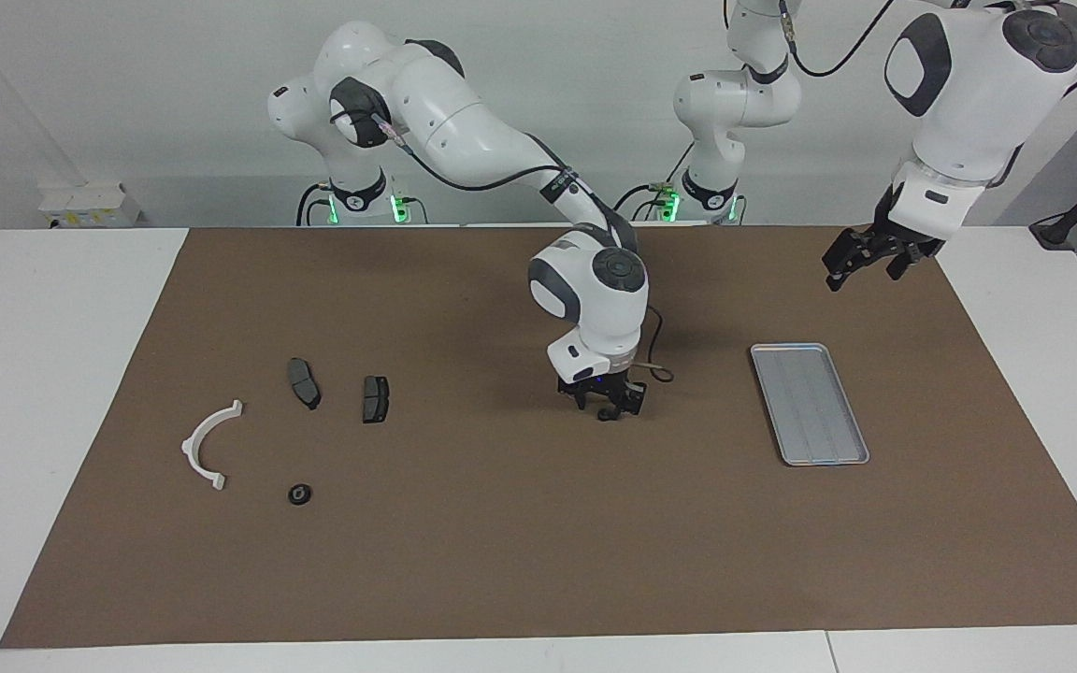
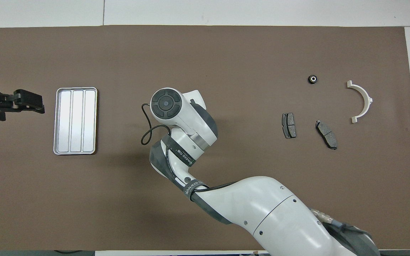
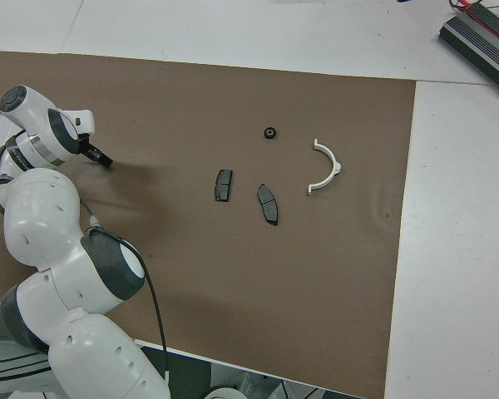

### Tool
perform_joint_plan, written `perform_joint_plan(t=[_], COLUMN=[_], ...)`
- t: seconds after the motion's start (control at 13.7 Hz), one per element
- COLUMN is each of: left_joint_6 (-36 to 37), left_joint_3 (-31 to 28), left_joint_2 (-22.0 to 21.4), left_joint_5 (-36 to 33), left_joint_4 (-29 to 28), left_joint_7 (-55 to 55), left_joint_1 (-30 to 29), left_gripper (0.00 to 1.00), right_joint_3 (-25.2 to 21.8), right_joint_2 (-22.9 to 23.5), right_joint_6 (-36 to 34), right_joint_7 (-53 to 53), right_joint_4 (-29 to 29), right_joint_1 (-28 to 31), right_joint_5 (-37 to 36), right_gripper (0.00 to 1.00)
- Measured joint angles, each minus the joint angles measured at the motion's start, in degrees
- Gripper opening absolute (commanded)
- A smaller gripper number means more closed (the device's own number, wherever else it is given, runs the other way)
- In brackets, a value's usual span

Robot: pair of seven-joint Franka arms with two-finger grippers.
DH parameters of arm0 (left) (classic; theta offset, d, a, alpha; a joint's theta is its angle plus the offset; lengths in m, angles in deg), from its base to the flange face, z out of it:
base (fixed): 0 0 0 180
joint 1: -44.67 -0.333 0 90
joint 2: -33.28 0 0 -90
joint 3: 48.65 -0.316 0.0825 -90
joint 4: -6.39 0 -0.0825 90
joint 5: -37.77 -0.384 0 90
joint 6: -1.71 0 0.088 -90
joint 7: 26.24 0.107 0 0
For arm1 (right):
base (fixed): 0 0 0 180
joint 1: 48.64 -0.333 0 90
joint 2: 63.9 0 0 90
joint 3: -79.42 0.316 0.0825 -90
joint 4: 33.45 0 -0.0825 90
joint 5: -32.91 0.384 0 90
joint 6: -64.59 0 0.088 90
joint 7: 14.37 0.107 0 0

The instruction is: Place bearing gear from tray to pile

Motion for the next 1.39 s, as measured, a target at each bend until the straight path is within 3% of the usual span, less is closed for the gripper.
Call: perform_joint_plan(t=[0.22,0.51,0.95,1.17,1.39], left_joint_6=[0.0,0.0,0.0,0.0,0.0], left_joint_3=[0.0,0.0,0.0,-0.2,-0.2], left_joint_2=[0.0,0.0,-0.1,-0.5,-0.6], left_joint_5=[0.0,0.0,0.0,0.0,0.0], left_joint_4=[0.0,0.0,0.0,0.1,0.1], left_joint_7=[0.0,0.0,0.0,0.0,0.0], left_joint_1=[0.0,0.0,0.0,-0.1,-0.1], left_gripper=[1.0,1.0,1.0,1.0,1.0], right_joint_3=[-0.2,-0.2,-1.5,-1.3,-0.8], right_joint_2=[0.4,0.6,0.9,0.6,-1.7], right_joint_6=[0.2,0.5,-2.9,-11.9,-15.0], right_joint_7=[0.1,0.4,-0.7,-14.3,-34.2], right_joint_4=[-0.6,-0.8,-3.2,-9.4,-11.7], right_joint_1=[0.0,0.0,0.8,6.6,15.5], right_joint_5=[0.0,0.0,-0.1,-0.1,-0.1], right_gripper=[0.31,0.0,0.0,0.0,0.0])
